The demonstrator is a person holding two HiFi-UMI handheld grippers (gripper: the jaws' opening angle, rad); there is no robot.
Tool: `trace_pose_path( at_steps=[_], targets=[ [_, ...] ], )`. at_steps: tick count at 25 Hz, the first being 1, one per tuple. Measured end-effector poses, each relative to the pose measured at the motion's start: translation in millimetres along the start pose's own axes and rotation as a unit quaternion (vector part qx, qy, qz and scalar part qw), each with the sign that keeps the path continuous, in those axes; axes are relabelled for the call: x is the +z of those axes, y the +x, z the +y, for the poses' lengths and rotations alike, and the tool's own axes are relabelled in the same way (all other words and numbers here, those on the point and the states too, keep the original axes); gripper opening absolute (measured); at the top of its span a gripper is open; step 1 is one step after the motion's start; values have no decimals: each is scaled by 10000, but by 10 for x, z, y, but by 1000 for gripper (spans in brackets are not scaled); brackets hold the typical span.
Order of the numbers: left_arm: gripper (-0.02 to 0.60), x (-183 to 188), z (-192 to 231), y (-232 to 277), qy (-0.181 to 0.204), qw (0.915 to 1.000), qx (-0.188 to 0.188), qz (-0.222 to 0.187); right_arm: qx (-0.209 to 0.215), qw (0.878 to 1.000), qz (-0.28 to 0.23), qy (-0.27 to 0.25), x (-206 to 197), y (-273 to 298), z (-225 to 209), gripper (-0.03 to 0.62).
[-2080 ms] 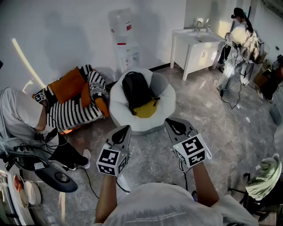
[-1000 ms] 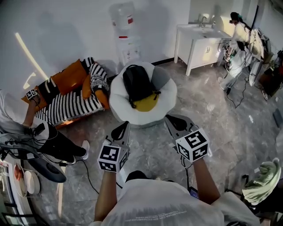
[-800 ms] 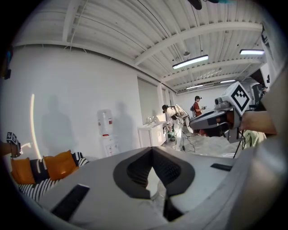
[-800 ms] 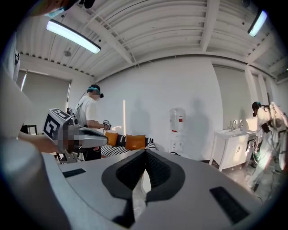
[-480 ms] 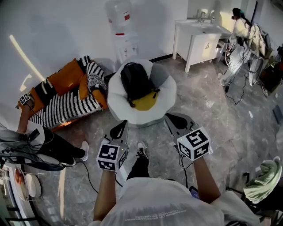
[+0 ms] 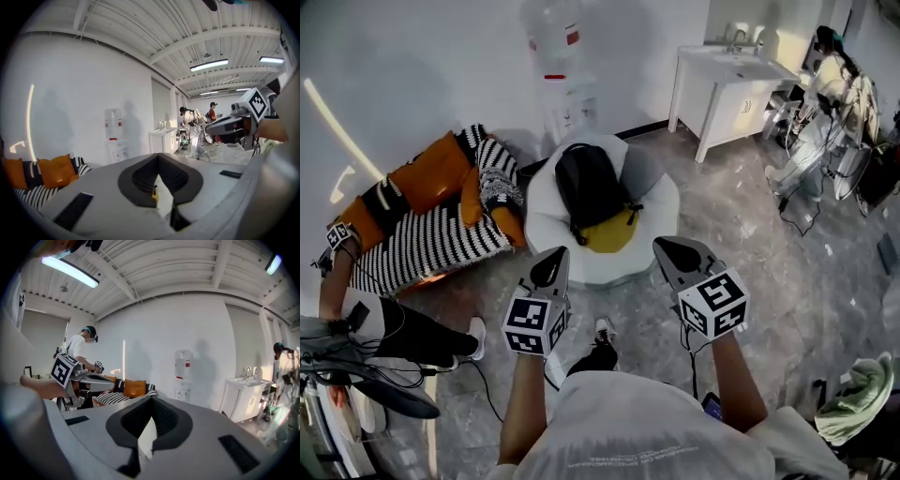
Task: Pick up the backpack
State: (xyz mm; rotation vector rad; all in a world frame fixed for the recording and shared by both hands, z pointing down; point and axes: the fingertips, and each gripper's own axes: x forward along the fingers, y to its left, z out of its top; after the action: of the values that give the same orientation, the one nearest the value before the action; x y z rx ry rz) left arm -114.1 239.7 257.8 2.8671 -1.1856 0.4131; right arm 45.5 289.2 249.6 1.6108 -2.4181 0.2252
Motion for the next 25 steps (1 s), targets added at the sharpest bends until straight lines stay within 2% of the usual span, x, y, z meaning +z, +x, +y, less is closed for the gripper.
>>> trace_pose_path(
  at_steps=[11,25],
  targets=[
    [15,63,533,591,-155,9998,-132,87,32,9997,240,-66,198,744,-242,0],
    [15,-113,993,1185,-317,9982,-388,329,-124,9987,358,349,192,1392,-568,0]
  ],
)
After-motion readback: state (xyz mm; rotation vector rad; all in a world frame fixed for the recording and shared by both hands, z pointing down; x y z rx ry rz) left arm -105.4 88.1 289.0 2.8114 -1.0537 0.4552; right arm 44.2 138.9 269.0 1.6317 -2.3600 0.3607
